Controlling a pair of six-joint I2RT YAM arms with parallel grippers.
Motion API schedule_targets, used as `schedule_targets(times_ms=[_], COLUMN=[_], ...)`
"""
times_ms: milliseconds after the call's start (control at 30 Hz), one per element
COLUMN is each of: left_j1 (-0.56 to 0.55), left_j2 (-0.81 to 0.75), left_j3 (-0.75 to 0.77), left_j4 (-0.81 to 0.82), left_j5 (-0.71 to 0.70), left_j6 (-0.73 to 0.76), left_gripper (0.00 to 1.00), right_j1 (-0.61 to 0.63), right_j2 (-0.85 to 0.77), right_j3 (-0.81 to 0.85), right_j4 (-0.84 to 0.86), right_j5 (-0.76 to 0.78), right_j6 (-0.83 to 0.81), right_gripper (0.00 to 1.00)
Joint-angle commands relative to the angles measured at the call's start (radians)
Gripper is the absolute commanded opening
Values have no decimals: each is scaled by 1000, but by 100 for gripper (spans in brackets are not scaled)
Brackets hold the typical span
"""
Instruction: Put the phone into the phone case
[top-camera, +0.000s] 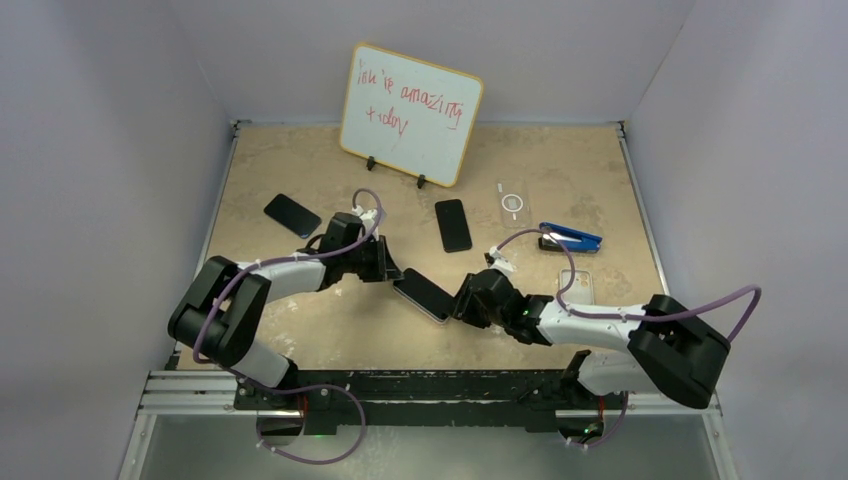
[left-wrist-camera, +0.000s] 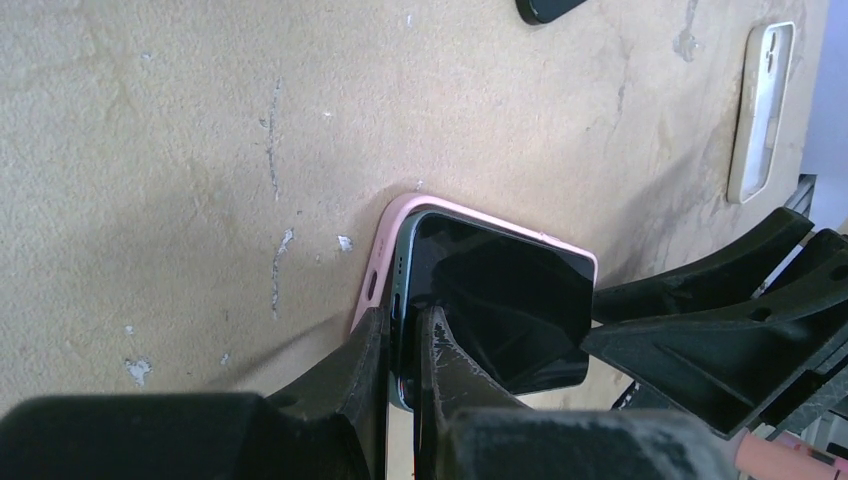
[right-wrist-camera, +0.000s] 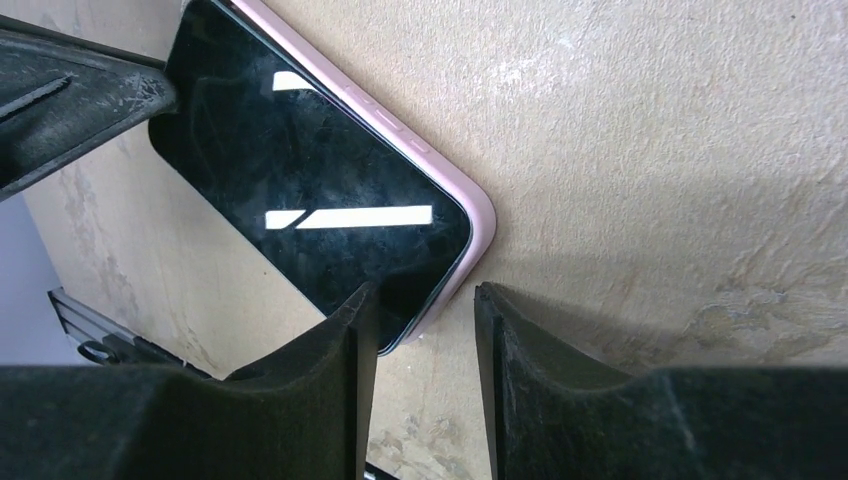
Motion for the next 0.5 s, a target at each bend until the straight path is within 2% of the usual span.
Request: schedule_targets(times_ms=[0,200,300,467], left_j1=[-18,-18,-18,-18], left_j2=[13,13,10,-20], left_j3=[-13,9,25,51], left_j4=[-18,-79,-111,-185], left_j5=[-56,-60,-65,-79], left_j6=[-6,-17,-16,-8], left_gripper=[9,28,34,45], right_j1=[1,2,1,1], right_j2=[11,9,-2,-45], right_j3=[3,-2,1,11], right_j4=[28,23,15,-43], right_j5=[27,33,38,33], right_j6=[27,32,31,-4], right_gripper=[41,37,36,40])
